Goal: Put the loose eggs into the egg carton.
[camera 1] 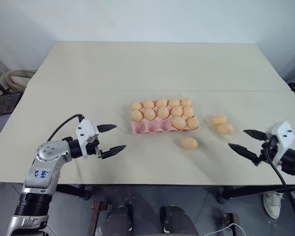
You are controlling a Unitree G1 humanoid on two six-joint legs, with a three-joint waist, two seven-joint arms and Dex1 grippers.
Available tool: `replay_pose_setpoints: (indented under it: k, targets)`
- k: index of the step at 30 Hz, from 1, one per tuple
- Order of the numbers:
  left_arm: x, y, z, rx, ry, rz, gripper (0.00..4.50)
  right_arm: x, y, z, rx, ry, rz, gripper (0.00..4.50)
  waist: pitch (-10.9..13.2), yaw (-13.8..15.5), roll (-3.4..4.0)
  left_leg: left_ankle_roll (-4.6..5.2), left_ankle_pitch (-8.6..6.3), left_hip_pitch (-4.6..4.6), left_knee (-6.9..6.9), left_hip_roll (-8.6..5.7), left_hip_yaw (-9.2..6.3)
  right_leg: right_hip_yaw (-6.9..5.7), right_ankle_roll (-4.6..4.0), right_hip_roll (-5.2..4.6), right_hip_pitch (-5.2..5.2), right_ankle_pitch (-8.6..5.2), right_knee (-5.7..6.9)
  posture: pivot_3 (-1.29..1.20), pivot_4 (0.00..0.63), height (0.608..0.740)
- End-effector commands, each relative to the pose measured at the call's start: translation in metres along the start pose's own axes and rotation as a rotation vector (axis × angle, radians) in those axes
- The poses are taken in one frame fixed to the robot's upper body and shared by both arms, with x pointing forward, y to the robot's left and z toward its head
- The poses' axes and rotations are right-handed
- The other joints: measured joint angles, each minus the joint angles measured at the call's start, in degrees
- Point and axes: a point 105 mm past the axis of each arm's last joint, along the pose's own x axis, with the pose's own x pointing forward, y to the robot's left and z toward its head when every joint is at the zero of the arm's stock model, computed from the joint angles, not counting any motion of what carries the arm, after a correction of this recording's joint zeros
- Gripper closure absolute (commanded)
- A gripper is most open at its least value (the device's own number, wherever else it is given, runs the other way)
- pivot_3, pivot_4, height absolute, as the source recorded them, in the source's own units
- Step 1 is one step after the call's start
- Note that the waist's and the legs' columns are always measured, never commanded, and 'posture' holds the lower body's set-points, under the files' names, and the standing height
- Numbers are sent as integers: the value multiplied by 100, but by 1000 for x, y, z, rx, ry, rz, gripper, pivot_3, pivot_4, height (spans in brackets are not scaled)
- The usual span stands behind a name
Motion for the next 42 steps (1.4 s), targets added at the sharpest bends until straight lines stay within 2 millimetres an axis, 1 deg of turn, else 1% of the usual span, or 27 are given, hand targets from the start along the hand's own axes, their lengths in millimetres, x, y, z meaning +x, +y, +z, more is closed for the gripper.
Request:
replay_pose_setpoints:
  k: [1, 2, 6, 10, 12, 14, 19, 20, 22, 24, 27, 29, 32, 33, 35, 39, 42]
  targets:
    - [-10, 1, 13, 44, -28, 37, 0, 13, -13, -5, -16, 84, -10, 58, 0, 6, 0, 0, 1, -2, -7, 0, 1, -2, 0, 0, -1, 0, -8, 0, 150, 740]
    - [-11, 1, 12, 43, -27, 40, 0, 17, -16, -7, -19, 110, -15, 58, 0, 8, 0, 1, 2, -4, -13, -1, 3, -2, 0, 0, -4, 0, -14, 0, 150, 740]
    - [-16, -3, 11, 36, -21, 69, 0, 35, -23, -6, -5, 110, -3, 58, 0, 4, 0, 22, 12, -9, -29, -2, 5, -6, 2, 1, -5, 1, -37, 0, 150, 740]
    - [-18, -6, 12, 34, -19, 80, 0, 42, -25, -8, -3, 131, 17, 58, 0, 6, 0, 25, 13, -15, -38, -1, 15, -3, 5, 3, -16, 2, -43, 0, 150, 740]
    - [-20, -6, 12, 33, -17, 91, 0, 43, -23, -8, -4, 129, 31, 436, 0, 7, 0, 25, 13, -17, -38, -1, 16, -3, 6, 5, -19, 3, -40, 0, 150, 740]
    - [-22, -6, 12, 33, -15, 99, 0, 43, -22, -7, -2, 111, 34, 965, 0, 5, 0, 27, 14, -16, -36, -1, 19, -1, 10, 6, -17, 5, -38, 0, 150, 740]
    - [-18, -6, 12, 31, -20, 95, 0, 42, -16, -4, -3, 76, 59, 2743, 0, 2, 0, 28, 15, -7, -32, -1, 31, 10, 15, 6, -15, 8, -25, 0, 150, 740]
    - [-18, -6, 12, 31, -21, 94, 0, 42, -14, -3, -7, 69, 63, 2996, 0, 2, 0, 28, 15, -4, -32, -1, 32, 11, 15, 6, -14, 8, -25, 0, 150, 740]
    - [-17, -5, 13, 33, -22, 92, 0, 40, -10, 0, -19, 56, 86, 3241, 0, 2, 0, 28, 15, -2, -32, -1, 35, 14, 15, 6, -14, 8, -22, 0, 150, 740]
    - [-17, -4, 13, 34, -23, 92, 0, 37, -4, 8, -29, 20, 119, 3274, 0, 2, 0, 28, 15, -2, -32, -1, 36, 16, 15, 6, -15, 8, -22, 0, 150, 740]
    - [-19, -4, 13, 34, -20, 95, 0, 34, 5, 28, -36, -55, 154, 3275, 0, -12, 0, 28, 15, -2, -33, 1, 43, 22, 16, 8, -19, 8, -21, 0, 150, 740]
    - [-21, -4, 11, 32, -15, 99, 0, 35, 15, 41, -49, -79, 200, 3275, 0, -12, 0, 28, 15, -2, -33, 3, 46, 25, 16, 10, -21, 8, -19, 0, 150, 740]
    - [-23, -4, 10, 25, -9, 108, 0, 47, 43, 74, -75, -143, 291, 3275, 0, -24, 0, 26, 15, 0, -33, 6, 46, 28, 16, 11, -23, 8, -14, 0, 150, 740]
    - [-24, -4, 9, 22, -7, 111, 0, 56, 55, 87, -88, -166, 320, 3275, 0, -40, 0, 25, 14, 0, -33, 6, 49, 31, 16, 11, -25, 8, -11, 0, 150, 740]
    - [-25, -4, 8, 19, -5, 114, 0, 71, 71, 101, -106, -174, 353, 3275, 0, -101, -1, 2, 2, 2, -32, 8, 54, 38, 16, 11, -34, 8, 1, 0, 150, 740]
    - [-26, -4, 8, 4, -7, 120, 0, 93, 97, 110, -120, -132, 410, 3275, 0, -96, -1, -4, 5, -2, -34, 8, 53, 35, 11, 8, -44, 6, 8, 0, 150, 740]
    - [-28, -4, 10, -26, -19, 128, 0, 103, 111, 112, -123, -120, 447, 3275, 0, -69, -1, -1, 3, -20, -36, 3, 52, 30, 10, -1, -57, 6, -3, 0, 150, 740]
